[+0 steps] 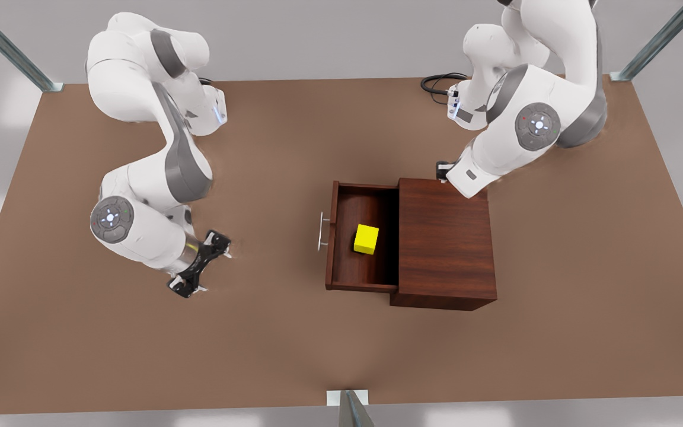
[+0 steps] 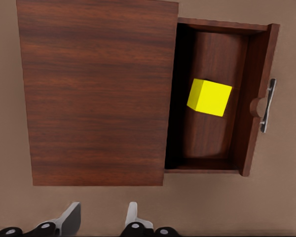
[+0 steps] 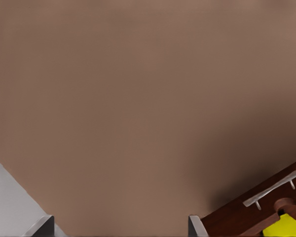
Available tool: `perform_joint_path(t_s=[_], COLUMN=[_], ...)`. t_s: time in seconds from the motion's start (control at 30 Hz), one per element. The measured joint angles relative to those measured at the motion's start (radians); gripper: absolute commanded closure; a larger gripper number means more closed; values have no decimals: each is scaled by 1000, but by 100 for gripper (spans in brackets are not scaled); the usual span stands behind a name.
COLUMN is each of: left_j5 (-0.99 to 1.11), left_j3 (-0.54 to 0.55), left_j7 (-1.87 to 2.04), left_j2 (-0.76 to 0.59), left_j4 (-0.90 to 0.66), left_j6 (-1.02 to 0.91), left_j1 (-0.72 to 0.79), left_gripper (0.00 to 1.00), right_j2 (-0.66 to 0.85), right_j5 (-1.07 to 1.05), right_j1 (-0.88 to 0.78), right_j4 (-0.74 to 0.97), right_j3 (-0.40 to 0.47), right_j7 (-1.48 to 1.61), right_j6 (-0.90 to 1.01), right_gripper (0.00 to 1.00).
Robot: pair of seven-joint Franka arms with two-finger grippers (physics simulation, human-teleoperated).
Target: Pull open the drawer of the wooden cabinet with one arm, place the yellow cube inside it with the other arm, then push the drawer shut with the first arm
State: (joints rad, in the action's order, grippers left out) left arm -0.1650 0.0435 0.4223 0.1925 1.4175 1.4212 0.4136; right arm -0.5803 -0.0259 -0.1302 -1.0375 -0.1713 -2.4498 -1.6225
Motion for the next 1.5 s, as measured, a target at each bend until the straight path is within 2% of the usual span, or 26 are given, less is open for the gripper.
perform_joint_path(t_s=[0.07,0.17,0.2,0.27,0.33,0.63,0.87,1.07,1.5], left_j5=[16,82,95,114,136,240,284,294,279], left_j3=[2,1,1,-1,-2,-7,-33,-59,-62], left_j7=[151,401,485,647,800,1313,1561,1695,1789], left_j2=[45,206,245,330,400,605,668,688,648], left_j4=[-34,-191,-219,-270,-291,-299,-289,-287,-288], left_j6=[46,119,156,244,335,707,816,805,599], left_j1=[132,285,324,405,464,536,540,526,434], left_gripper=[100,100,100,100,100,100,100,100,100], right_j2=[159,304,330,453,514,525,519,515,511], right_j5=[55,101,102,102,103,102,102,103,103], right_j1=[95,150,166,177,179,181,185,181,179], right_j4=[-281,-469,-515,-734,-844,-877,-876,-875,-874], right_j3=[29,127,135,142,144,147,147,145,144], right_j7=[207,554,657,845,1014,1578,1858,2023,2235], right_j6=[-30,-21,-15,-43,-78,-148,-162,-166,-166], right_gripper=[0,0,0,0,0,0,0,0,0])
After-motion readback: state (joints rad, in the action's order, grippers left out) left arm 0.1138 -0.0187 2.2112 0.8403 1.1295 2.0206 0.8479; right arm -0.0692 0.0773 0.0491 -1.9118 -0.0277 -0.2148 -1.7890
